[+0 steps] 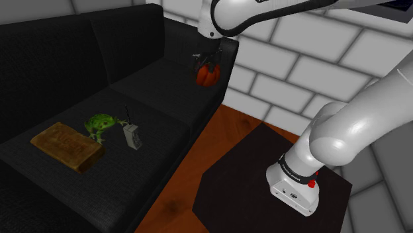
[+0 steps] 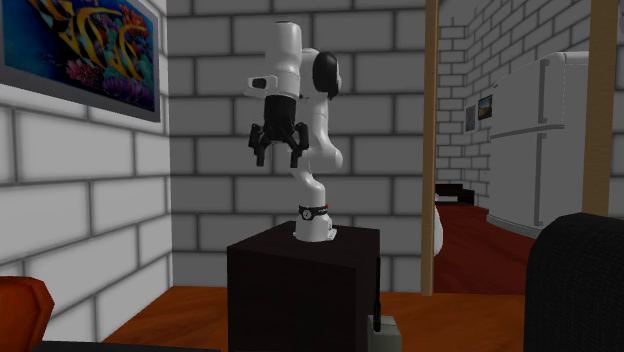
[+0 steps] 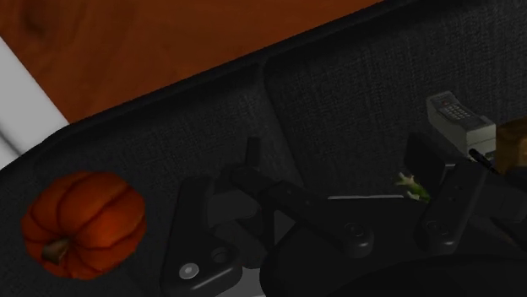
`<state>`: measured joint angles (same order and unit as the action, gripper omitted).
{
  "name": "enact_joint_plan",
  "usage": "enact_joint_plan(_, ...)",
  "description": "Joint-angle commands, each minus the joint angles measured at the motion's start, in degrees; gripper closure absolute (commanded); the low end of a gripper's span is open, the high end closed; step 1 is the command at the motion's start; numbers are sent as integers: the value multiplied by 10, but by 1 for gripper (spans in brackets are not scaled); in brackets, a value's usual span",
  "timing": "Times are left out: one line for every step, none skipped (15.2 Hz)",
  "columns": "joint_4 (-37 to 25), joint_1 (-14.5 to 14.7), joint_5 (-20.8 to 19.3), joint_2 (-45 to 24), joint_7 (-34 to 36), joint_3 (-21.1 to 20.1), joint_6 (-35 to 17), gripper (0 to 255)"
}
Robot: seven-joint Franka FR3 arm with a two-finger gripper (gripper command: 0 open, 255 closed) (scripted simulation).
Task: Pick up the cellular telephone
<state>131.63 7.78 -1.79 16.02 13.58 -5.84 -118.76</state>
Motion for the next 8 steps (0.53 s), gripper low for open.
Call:
enact_joint_plan(-16,9,-3,-39,9,-14,-23,0)
enact_joint_plan(-23,12,-5,-56,13,-19,-33,0)
enact_joint_plan(-30,15,-8,-74,16,-24,-43,0)
enact_joint_plan(-39,19,-12,-93,19,-29,-52,0)
enact_joint_plan(-47,22,-16,-111,23,-34,-61,0)
enact_joint_plan(-56,26,-20,-129,27,-39,-70,0)
enact_joint_plan(-66,29,-25,-148,31,-43,-78,0)
enact_joint_plan(-76,33,-30,-167,35,-47,-85,0)
